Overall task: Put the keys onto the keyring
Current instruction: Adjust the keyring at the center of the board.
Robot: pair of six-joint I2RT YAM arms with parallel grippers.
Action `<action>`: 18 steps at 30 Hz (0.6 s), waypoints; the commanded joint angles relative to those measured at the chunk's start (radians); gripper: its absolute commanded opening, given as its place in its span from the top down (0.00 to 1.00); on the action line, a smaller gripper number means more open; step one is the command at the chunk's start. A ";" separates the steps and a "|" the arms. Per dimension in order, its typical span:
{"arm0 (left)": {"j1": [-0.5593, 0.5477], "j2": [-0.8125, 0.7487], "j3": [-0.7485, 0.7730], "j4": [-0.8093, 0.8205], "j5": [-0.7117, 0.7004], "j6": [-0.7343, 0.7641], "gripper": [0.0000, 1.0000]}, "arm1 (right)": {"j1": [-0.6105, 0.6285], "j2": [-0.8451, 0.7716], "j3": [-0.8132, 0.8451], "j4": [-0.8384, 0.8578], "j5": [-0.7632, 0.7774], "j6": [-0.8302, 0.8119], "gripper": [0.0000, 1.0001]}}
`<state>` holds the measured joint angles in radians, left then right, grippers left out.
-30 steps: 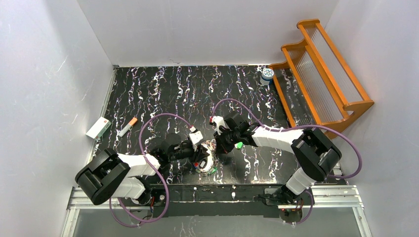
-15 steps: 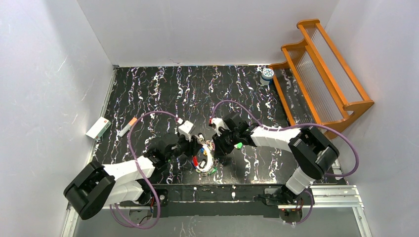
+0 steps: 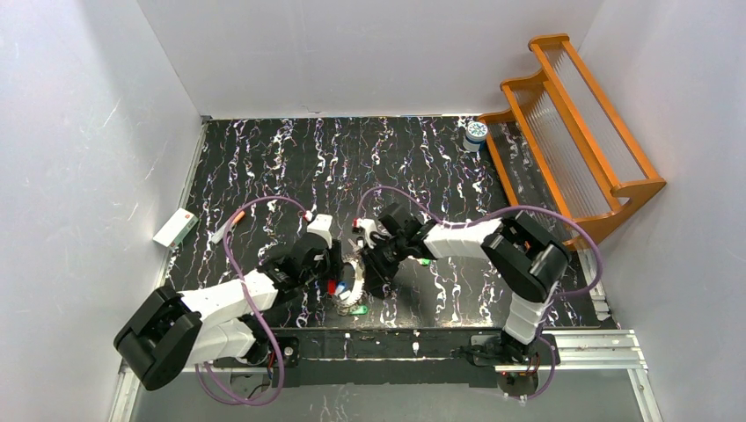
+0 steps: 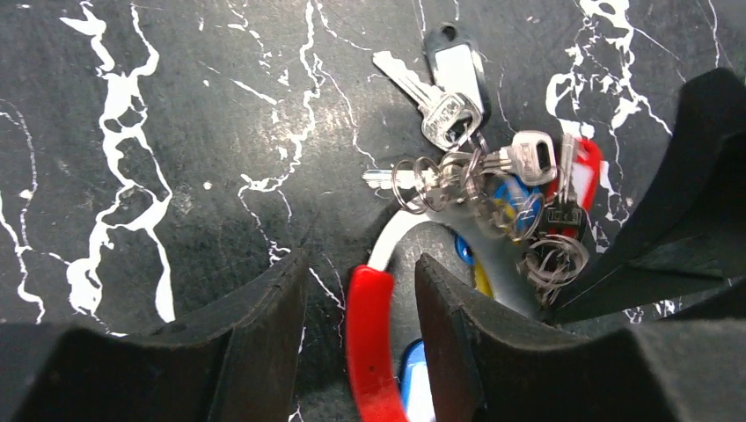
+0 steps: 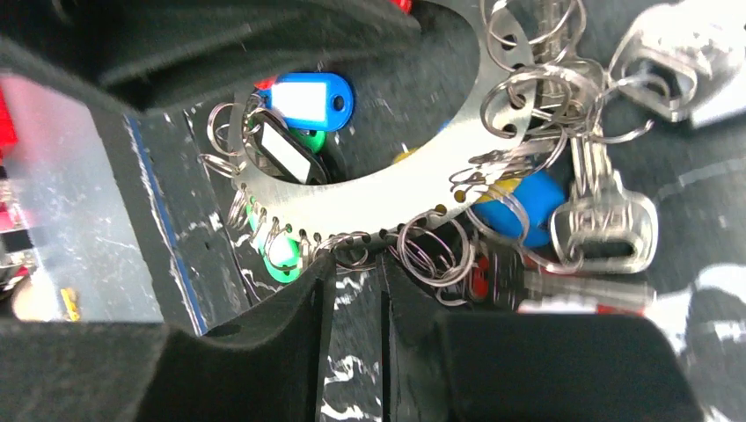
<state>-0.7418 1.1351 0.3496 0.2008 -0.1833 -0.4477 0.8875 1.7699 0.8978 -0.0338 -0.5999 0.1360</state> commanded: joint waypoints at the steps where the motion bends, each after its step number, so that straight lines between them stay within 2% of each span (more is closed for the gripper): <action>1: 0.001 -0.044 0.054 -0.078 -0.079 0.009 0.54 | 0.018 0.084 0.076 0.080 -0.052 0.049 0.68; 4: 0.001 -0.096 0.050 -0.088 -0.116 0.045 0.54 | 0.018 0.109 0.132 0.090 -0.066 0.065 0.66; 6: 0.001 -0.142 0.037 -0.078 -0.129 0.061 0.54 | 0.014 0.094 0.144 0.105 -0.065 0.076 0.61; 12: 0.002 -0.281 -0.040 -0.023 -0.165 0.064 0.53 | -0.051 -0.006 0.050 0.164 -0.059 0.105 0.49; 18: 0.002 -0.348 -0.106 0.018 -0.170 0.010 0.46 | -0.102 -0.097 -0.038 0.127 -0.028 0.064 0.44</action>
<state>-0.7414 0.8154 0.2790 0.1917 -0.3195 -0.4053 0.8101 1.7370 0.8982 0.0856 -0.6468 0.2283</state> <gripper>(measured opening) 0.534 0.550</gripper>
